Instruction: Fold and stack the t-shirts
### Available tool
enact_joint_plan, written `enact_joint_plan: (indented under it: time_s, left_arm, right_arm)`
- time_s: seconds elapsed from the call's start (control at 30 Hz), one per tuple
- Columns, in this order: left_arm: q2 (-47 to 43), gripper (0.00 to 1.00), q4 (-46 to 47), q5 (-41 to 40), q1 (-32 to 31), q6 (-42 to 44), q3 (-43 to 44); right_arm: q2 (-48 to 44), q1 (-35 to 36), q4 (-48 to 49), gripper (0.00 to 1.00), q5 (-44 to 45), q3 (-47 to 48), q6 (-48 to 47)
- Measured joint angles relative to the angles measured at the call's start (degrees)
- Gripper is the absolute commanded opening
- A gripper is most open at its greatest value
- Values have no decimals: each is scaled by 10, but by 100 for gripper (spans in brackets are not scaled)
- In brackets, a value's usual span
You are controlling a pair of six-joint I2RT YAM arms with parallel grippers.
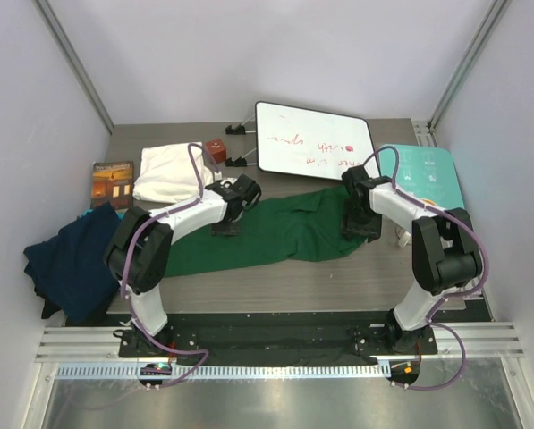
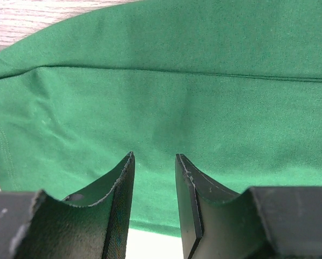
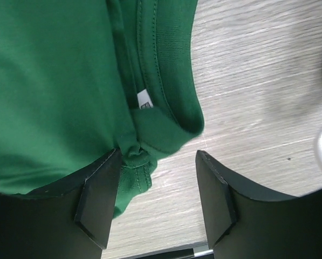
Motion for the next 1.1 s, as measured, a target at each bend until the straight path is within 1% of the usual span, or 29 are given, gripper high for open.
enact_joint_plan:
  time_s: [0.17, 0.27, 0.3, 0.37, 0.4, 0.43, 0.47, 0.5, 0.57, 0.67, 0.8, 0.97, 1.1]
  left_arm:
    - [3, 37, 6, 1, 0, 8, 0]
    - [11, 34, 11, 5, 0, 9, 0]
    - [15, 33, 12, 6, 0, 10, 0]
    - [26, 27, 13, 10, 0, 13, 0]
    - [32, 24, 13, 12, 0, 14, 0]
    - [40, 17, 12, 14, 0, 17, 2]
    - [43, 13, 10, 15, 0, 20, 7]
    - [47, 10, 9, 17, -1, 22, 10]
    - [54, 7, 5, 20, -3, 23, 18]
    - [59, 5, 1, 20, -5, 23, 24]
    - [60, 0, 1, 20, -6, 21, 24]
    - [63, 0, -3, 12, -8, 11, 24]
    - [63, 0, -5, 5, -9, 5, 22]
  right_arm:
    - [45, -10, -5, 62, -24, 13, 2]
    - [50, -14, -8, 57, -34, 19, 2]
    - [51, -14, -8, 54, -35, 19, 3]
    - [51, -14, -6, 49, -38, 19, 4]
    - [51, -14, -5, 41, -39, 19, 4]
    - [51, -14, -4, 36, -40, 19, 6]
    - [51, -14, -2, 31, -42, 19, 8]
    - [51, -14, -1, 24, -43, 19, 8]
    - [51, -14, 3, 16, -45, 19, 12]
    - [51, -14, 3, 14, -46, 19, 14]
    - [50, -14, 2, 14, -43, 21, 15]
    - [25, -24, -3, 14, -26, 22, 18]
    - [-20, -53, -2, 14, -18, 22, 28]
